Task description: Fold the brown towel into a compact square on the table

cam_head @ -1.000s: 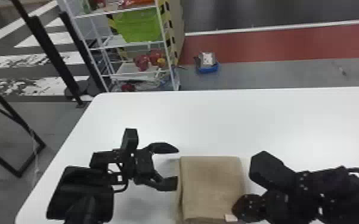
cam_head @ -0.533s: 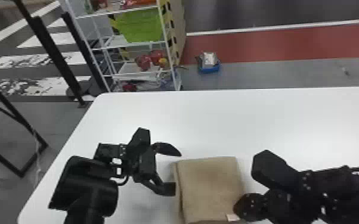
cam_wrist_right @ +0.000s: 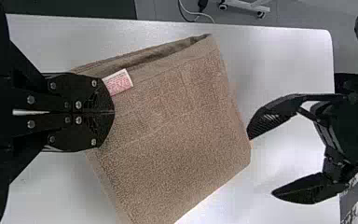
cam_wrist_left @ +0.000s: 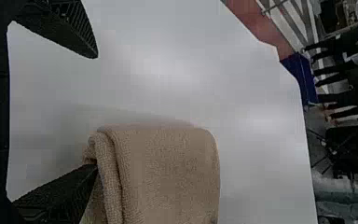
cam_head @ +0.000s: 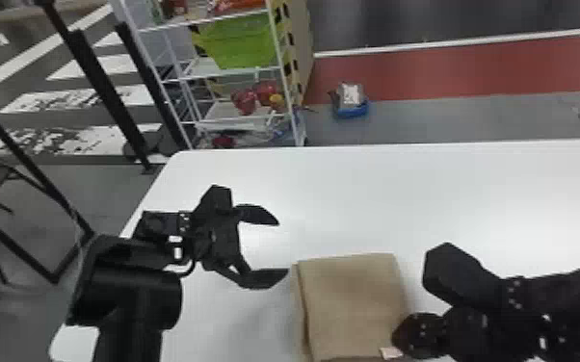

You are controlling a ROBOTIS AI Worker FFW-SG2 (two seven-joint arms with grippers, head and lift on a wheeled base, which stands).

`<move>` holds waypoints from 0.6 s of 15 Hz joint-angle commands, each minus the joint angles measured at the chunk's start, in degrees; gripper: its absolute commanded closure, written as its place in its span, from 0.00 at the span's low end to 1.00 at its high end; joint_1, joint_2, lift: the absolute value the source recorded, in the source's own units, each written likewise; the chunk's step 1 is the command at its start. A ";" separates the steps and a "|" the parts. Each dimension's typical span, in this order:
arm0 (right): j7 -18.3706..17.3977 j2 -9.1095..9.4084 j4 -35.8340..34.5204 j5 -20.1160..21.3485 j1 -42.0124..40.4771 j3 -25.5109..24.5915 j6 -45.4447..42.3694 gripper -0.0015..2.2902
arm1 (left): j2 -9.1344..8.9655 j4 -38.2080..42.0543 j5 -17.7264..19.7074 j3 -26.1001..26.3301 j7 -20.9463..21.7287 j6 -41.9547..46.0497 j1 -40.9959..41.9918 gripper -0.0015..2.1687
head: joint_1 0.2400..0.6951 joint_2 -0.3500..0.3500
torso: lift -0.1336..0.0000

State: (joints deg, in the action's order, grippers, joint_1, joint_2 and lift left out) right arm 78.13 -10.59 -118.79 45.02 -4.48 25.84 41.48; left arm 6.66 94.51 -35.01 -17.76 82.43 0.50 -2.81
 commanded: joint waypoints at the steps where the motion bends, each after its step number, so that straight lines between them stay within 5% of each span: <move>1: 0.19 0.66 -1.09 -1.07 0.00 -1.93 -0.03 0.81 | -0.69 0.85 4.60 -5.01 -7.63 -2.75 -0.53 0.02 | 1.00 0.92 | 0.00; 4: 0.19 3.21 -6.01 -8.19 1.23 -8.61 5.24 0.81 | -1.04 1.38 18.14 -8.00 -18.88 -18.39 -0.44 0.02 | 1.00 0.98 | 0.00; 7: 0.19 5.40 -11.11 -12.50 1.05 -13.09 11.57 0.80 | -3.67 4.02 22.27 -7.91 -26.53 -19.80 1.67 0.02 | 1.00 1.00 | 0.00; 8: 0.19 6.28 -11.99 -13.64 -1.14 -15.03 11.75 0.73 | -4.29 4.37 25.35 -7.82 -28.73 -19.80 2.90 0.02 | 1.00 1.00 | 0.00; 9: -0.70 7.16 -12.69 -15.58 -3.87 -17.49 10.87 0.55 | -4.29 4.45 28.77 -7.38 -31.63 -19.62 4.22 0.02 | 1.00 0.99 | 0.00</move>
State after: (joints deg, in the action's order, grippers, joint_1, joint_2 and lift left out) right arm 77.79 -4.59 -130.44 31.64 -5.32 11.22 52.65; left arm 2.77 98.60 -10.33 -25.51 52.27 -19.24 -0.21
